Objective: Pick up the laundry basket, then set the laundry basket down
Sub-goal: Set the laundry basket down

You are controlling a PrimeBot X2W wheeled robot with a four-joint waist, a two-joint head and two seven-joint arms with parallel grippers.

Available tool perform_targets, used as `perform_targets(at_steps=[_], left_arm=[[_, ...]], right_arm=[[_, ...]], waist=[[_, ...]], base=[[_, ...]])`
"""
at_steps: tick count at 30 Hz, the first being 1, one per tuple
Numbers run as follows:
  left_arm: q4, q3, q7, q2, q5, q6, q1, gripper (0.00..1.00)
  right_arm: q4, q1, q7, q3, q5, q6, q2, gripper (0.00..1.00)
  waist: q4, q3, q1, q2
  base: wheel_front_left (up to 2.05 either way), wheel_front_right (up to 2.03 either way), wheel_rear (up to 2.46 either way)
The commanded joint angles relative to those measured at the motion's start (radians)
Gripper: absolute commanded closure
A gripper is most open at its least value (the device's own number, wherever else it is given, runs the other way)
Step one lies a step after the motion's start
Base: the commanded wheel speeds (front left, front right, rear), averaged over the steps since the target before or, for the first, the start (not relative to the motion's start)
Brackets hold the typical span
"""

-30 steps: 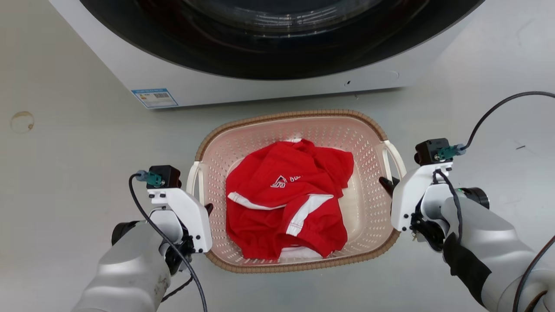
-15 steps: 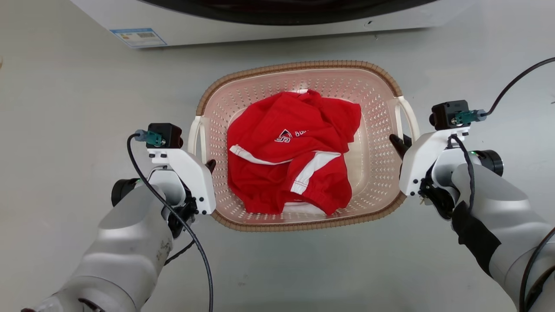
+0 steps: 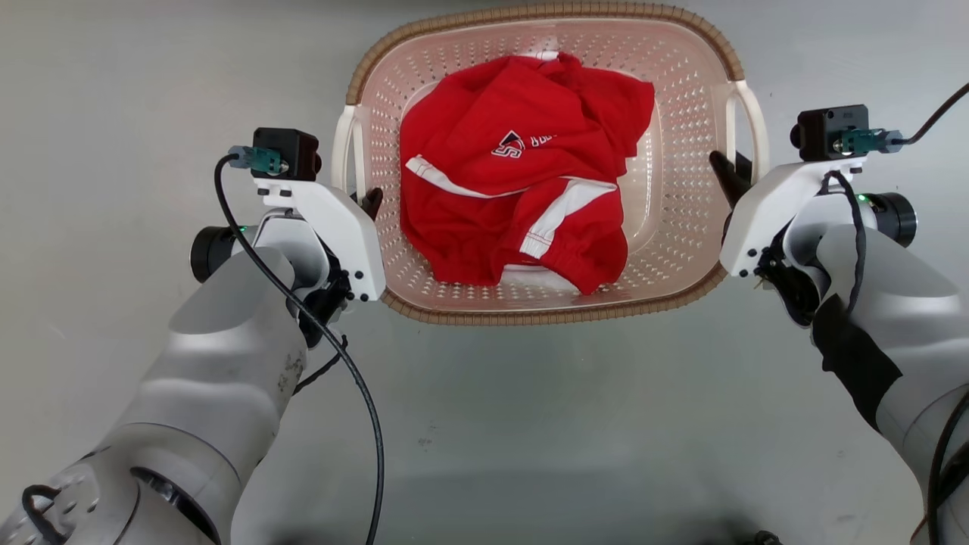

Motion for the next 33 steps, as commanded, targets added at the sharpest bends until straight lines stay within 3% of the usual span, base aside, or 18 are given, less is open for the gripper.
perform_targets(at_steps=[1,11,26,27,28,29,33], left_arm=[[0.038,0.017,-0.011,0.095,0.014,0.015,-0.013,1.00],[0.038,0.009,-0.033,0.084,0.021,0.014,-0.052,1.00],[0.038,0.006,-0.057,0.076,0.016,0.013,-0.057,1.00],[0.038,0.007,-0.063,0.076,0.015,0.013,-0.059,0.98],[0.038,0.007,-0.075,0.075,0.016,0.013,-0.060,0.57],[0.038,0.007,-0.087,0.074,0.016,0.013,-0.062,0.00],[0.038,0.009,-0.098,0.071,0.013,0.013,-0.060,0.00]], right_arm=[[0.052,0.014,-0.028,-0.010,-0.010,-0.014,-0.100,1.00],[0.055,-0.019,-0.067,-0.013,-0.010,-0.014,-0.111,1.00],[0.043,-0.023,-0.079,-0.013,-0.006,-0.014,-0.114,0.98],[0.038,-0.022,-0.081,-0.013,-0.004,-0.014,-0.115,0.36],[0.031,-0.022,-0.083,-0.013,-0.003,-0.014,-0.117,0.00],[0.017,-0.020,-0.084,-0.013,-0.002,-0.014,-0.118,0.00],[-0.022,-0.015,-0.080,-0.012,-0.001,-0.014,-0.127,0.00]], waist=[[0.012,0.039,0.0000,0.0000],[0.026,0.105,0.0000,0.0000],[0.026,0.115,0.0000,0.0000],[0.027,0.116,0.0000,0.0000],[0.028,0.117,0.0000,0.0000],[0.028,0.118,0.0000,0.0000],[0.029,0.121,0.0000,0.0000]], base=[[0.00,0.00,0.00],[0.00,0.00,0.00],[0.00,0.00,0.00],[0.00,0.00,0.00],[0.00,0.00,0.00],[0.00,0.00,0.00],[0.00,0.00,0.00]])
